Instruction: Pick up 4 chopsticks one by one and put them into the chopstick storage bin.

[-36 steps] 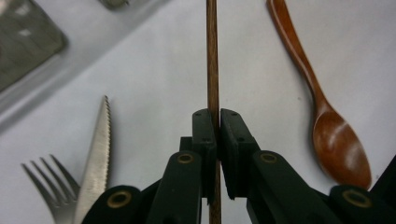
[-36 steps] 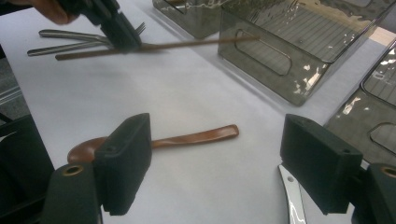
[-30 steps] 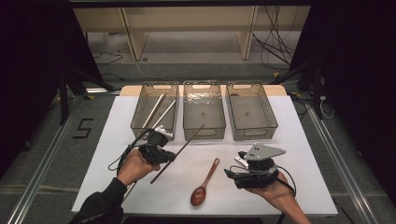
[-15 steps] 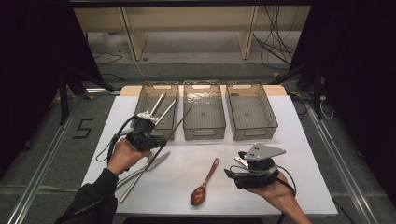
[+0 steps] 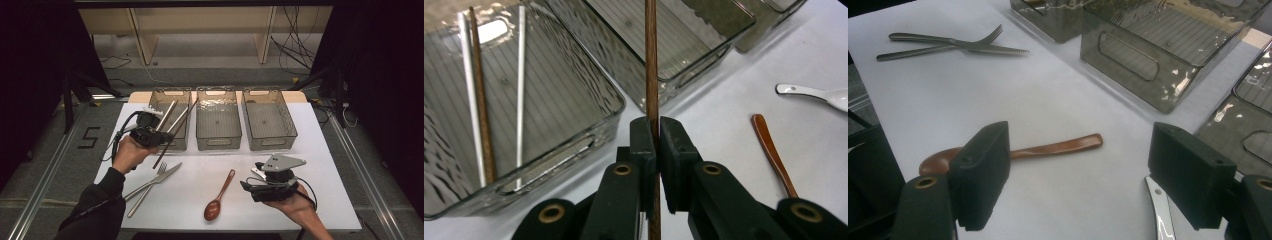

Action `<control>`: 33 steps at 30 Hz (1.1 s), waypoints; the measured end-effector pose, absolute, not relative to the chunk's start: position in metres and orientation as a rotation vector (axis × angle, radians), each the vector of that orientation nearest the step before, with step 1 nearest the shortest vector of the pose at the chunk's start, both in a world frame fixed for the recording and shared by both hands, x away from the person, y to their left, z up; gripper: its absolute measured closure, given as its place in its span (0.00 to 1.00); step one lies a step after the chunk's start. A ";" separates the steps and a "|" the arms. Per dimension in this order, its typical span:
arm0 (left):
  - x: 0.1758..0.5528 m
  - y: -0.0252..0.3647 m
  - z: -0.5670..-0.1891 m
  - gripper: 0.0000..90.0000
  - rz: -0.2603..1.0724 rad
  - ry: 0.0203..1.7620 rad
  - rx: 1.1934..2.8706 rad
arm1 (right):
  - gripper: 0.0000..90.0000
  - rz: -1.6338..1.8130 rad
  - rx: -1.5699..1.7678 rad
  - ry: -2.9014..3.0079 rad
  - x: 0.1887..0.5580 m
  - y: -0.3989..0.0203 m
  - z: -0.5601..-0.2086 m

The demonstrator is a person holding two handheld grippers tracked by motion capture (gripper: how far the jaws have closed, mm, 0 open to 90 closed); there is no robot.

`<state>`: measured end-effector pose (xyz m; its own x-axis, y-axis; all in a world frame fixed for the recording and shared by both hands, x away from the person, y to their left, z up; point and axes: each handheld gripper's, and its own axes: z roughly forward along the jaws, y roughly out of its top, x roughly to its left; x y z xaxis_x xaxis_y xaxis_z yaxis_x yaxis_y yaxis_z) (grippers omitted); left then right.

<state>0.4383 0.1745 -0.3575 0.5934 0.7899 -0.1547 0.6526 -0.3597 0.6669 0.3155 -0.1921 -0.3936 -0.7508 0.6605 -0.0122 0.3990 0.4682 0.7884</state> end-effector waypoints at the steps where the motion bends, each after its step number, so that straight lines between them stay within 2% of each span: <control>1: 0.440 0.175 -0.356 0.94 0.256 1.136 2.123 | 0.29 1.168 0.900 2.404 0.316 -0.192 -0.394; 18: 0.485 0.187 -0.339 0.94 0.357 1.200 2.072 | 0.29 1.170 0.899 2.406 0.317 -0.193 -0.394; 33: 0.524 0.205 -0.347 0.94 0.450 1.268 2.023 | 0.29 1.173 0.896 2.409 0.317 -0.193 -0.395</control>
<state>0.5238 0.2051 -0.3475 0.4609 0.8847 -0.0702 0.6426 -0.2781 0.7139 0.3169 -0.1934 -0.3946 -0.7542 0.6566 -0.0081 0.3986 0.4675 0.7890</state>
